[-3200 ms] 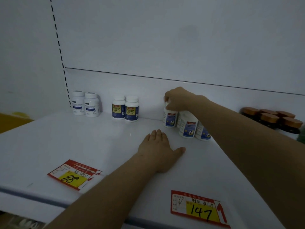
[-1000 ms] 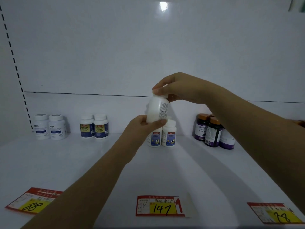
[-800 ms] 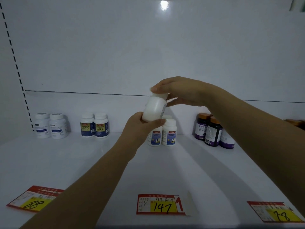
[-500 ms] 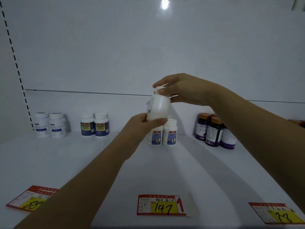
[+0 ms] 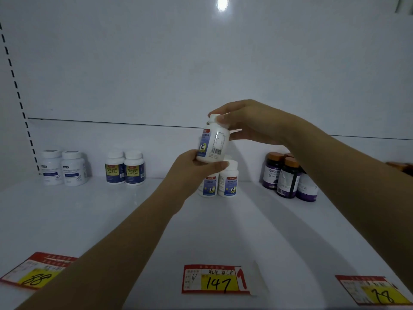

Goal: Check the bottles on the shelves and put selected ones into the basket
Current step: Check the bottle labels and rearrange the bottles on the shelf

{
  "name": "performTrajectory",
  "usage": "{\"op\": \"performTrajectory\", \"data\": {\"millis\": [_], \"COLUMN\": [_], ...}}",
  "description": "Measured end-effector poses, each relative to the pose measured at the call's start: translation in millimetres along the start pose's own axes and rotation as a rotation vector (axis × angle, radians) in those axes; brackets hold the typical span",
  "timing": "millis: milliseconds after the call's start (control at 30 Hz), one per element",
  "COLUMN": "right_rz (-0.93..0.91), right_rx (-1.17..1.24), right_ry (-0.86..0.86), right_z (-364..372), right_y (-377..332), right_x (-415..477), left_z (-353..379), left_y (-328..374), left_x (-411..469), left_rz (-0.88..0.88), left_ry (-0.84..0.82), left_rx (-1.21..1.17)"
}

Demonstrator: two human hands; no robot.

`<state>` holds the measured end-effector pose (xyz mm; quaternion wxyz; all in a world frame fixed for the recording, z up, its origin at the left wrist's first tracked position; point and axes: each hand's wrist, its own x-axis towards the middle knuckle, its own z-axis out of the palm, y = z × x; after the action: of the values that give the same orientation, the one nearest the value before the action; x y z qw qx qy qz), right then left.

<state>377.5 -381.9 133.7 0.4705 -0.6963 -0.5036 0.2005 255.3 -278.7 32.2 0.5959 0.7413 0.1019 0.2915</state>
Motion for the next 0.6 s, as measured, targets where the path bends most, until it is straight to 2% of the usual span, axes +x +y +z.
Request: {"op": "performTrajectory", "data": {"millis": [167, 367, 600], "right_rz": [0.013, -0.031, -0.031], "right_rx": [-0.175, -0.034, -0.015], "right_ry": [0.073, 0.077, 0.034], "right_z": [2.5, -5.7, 3.2], "right_y": [-0.1, 4.1, 9.2], "right_x": [0.4, -3.6, -2.9], "left_z": [7.5, 0.1, 9.0], "left_y": [-2.2, -3.5, -2.5], "left_x": [0.8, -3.3, -6.1], "left_rz": [0.007, -0.023, -0.025], "left_ry": [0.113, -0.034, -0.058], "left_rx": [0.030, 0.019, 0.049]}}
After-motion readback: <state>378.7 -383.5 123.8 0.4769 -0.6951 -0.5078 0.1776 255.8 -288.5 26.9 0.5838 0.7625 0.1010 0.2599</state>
